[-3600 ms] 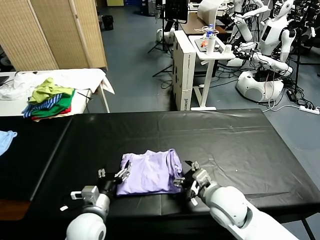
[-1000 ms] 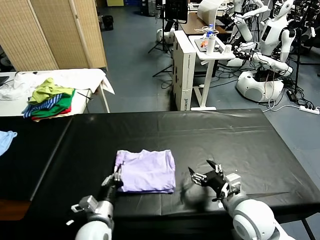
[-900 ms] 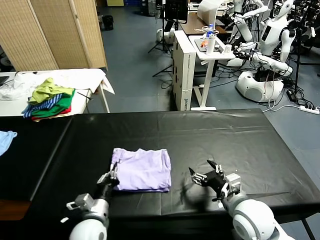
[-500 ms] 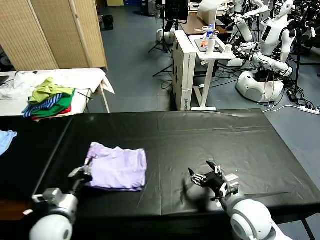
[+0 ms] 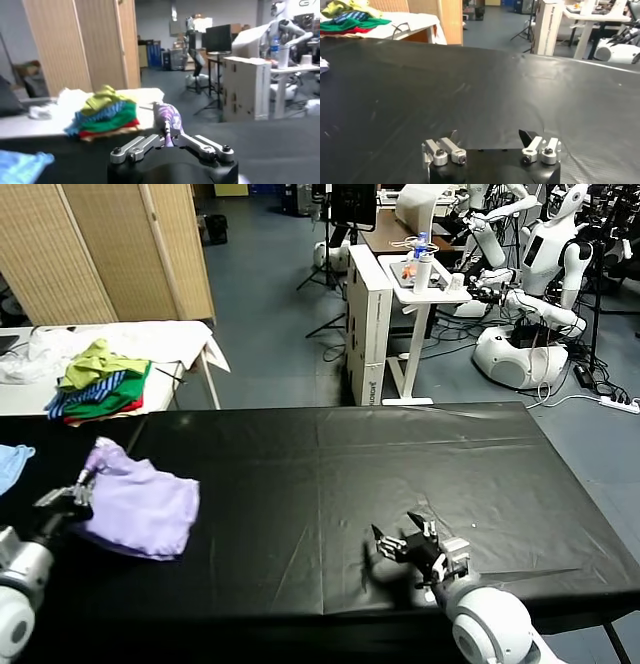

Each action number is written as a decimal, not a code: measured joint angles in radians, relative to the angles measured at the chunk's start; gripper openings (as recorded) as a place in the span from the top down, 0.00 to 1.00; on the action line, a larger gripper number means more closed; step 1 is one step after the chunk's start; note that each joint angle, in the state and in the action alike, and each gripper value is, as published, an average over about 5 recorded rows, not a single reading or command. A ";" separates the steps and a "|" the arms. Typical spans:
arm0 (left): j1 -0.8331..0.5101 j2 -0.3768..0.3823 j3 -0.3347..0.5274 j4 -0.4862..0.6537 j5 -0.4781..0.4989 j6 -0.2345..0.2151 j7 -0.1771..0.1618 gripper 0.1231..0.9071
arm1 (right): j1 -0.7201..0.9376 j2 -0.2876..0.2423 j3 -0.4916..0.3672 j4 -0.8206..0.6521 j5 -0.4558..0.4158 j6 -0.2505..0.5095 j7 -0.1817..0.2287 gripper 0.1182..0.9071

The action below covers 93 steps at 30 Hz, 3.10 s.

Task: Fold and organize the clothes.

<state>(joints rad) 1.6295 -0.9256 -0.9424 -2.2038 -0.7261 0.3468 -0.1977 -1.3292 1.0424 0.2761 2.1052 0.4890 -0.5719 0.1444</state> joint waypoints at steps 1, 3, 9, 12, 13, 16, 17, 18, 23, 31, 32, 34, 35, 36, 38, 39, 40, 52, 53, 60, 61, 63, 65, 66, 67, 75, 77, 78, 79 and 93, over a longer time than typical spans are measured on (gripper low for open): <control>-0.008 -0.022 0.028 -0.025 0.001 0.008 -0.017 0.94 | -0.001 0.001 -0.001 -0.001 -0.002 0.000 0.000 0.00; -0.026 -0.072 0.101 -0.069 0.014 0.018 -0.040 0.94 | -0.003 0.002 -0.001 -0.002 -0.006 0.001 -0.001 0.00; -0.078 -0.247 0.380 -0.095 0.108 0.015 -0.056 0.94 | -0.023 0.004 0.010 0.005 -0.024 0.001 -0.001 0.00; -0.105 -0.325 0.494 -0.069 0.161 0.006 -0.051 0.94 | -0.039 0.005 0.019 0.012 -0.031 0.002 -0.001 0.00; -0.114 -0.347 0.524 -0.057 0.179 0.002 -0.047 0.94 | -0.044 0.005 0.022 0.014 -0.032 0.002 -0.001 0.00; -0.138 -0.405 0.595 -0.012 0.233 -0.009 -0.029 0.94 | -0.059 0.010 0.026 0.018 -0.036 0.002 -0.001 0.00; -0.143 -0.422 0.613 0.004 0.251 -0.012 -0.021 0.94 | -0.063 0.013 0.027 0.020 -0.036 0.001 -0.001 0.00; -0.146 -0.436 0.630 0.019 0.267 -0.014 -0.014 0.94 | -0.067 0.015 0.026 0.023 -0.036 0.001 -0.001 0.00; -0.139 -0.468 0.689 0.055 0.312 -0.017 0.014 0.82 | -0.067 0.018 0.020 0.034 0.008 -0.012 0.002 0.00; -0.129 -0.443 0.691 0.033 0.384 -0.069 0.094 0.16 | -0.008 -0.008 -0.010 0.022 0.224 -0.075 0.045 0.00; -0.131 -0.435 0.682 0.030 0.387 -0.078 0.096 0.10 | 0.005 -0.008 -0.017 0.018 0.255 -0.082 0.056 0.00; -0.133 -0.416 0.659 0.026 0.390 -0.092 0.095 0.03 | 0.034 -0.004 -0.037 0.009 0.314 -0.091 0.075 0.00; -0.131 -0.405 0.647 0.026 0.391 -0.097 0.094 0.01 | 0.050 -0.001 -0.049 0.003 0.338 -0.094 0.080 0.00; -0.129 -0.394 0.634 0.025 0.391 -0.101 0.093 0.01 | 0.067 0.004 -0.063 -0.003 0.358 -0.095 0.083 0.00; -0.122 -0.376 0.608 0.025 0.391 -0.105 0.092 0.00 | 0.102 0.015 -0.094 -0.018 0.382 -0.095 0.085 0.00; -0.118 -0.369 0.597 0.025 0.393 -0.107 0.091 0.00 | 0.120 0.022 -0.110 -0.028 0.389 -0.094 0.085 0.00; -0.114 -0.364 0.586 0.025 0.395 -0.109 0.091 0.00 | 0.139 0.029 -0.127 -0.037 0.393 -0.093 0.086 0.00; -0.096 -0.357 0.536 0.036 0.422 -0.120 0.088 0.00 | 0.255 0.136 -0.268 -0.149 0.376 -0.092 0.092 0.06; -0.095 -0.358 0.535 0.036 0.423 -0.120 0.088 0.00 | 0.256 0.141 -0.273 -0.154 0.373 -0.092 0.091 0.12; -0.090 -0.365 0.524 0.041 0.431 -0.125 0.088 0.00 | 0.260 0.159 -0.280 -0.167 0.365 -0.090 0.084 0.56; -0.090 -0.366 0.522 0.044 0.432 -0.127 0.088 0.00 | 0.260 0.159 -0.277 -0.166 0.364 -0.090 0.084 0.63; -0.091 -0.369 0.516 0.049 0.433 -0.130 0.088 0.00 | 0.259 0.154 -0.270 -0.162 0.361 -0.090 0.087 0.80; -0.091 -0.370 0.510 0.055 0.434 -0.134 0.088 0.00 | 0.256 0.145 -0.259 -0.153 0.357 -0.096 0.094 0.91; -0.091 -0.370 0.508 0.058 0.434 -0.136 0.088 0.00 | 0.254 0.139 -0.251 -0.148 0.355 -0.102 0.099 0.95; -0.091 -0.370 0.505 0.061 0.434 -0.138 0.088 0.00 | 0.252 0.133 -0.244 -0.142 0.351 -0.110 0.106 0.96; -0.097 -0.379 0.500 0.080 0.433 -0.144 0.087 0.00 | 0.238 0.048 -0.177 -0.107 0.318 -0.154 0.113 0.97; -0.096 -0.383 0.500 0.082 0.433 -0.149 0.086 0.00 | 0.237 0.028 -0.164 -0.103 0.305 -0.154 0.105 0.97; -0.096 -0.384 0.500 0.083 0.433 -0.153 0.086 0.00 | 0.236 0.021 -0.158 -0.101 0.299 -0.153 0.099 0.97; -0.095 -0.385 0.499 0.083 0.433 -0.158 0.085 0.00 | 0.235 0.014 -0.152 -0.098 0.295 -0.153 0.094 0.96; -0.062 -0.347 0.486 0.067 0.366 -0.212 0.082 0.00 | 0.135 -0.080 -0.046 0.001 0.187 -0.061 0.023 0.04</control>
<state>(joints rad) 1.5671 -1.2725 -0.4564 -2.1366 -0.3600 0.1346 -0.1153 -1.1939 0.9623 0.2299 2.1060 0.6758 -0.6328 0.1677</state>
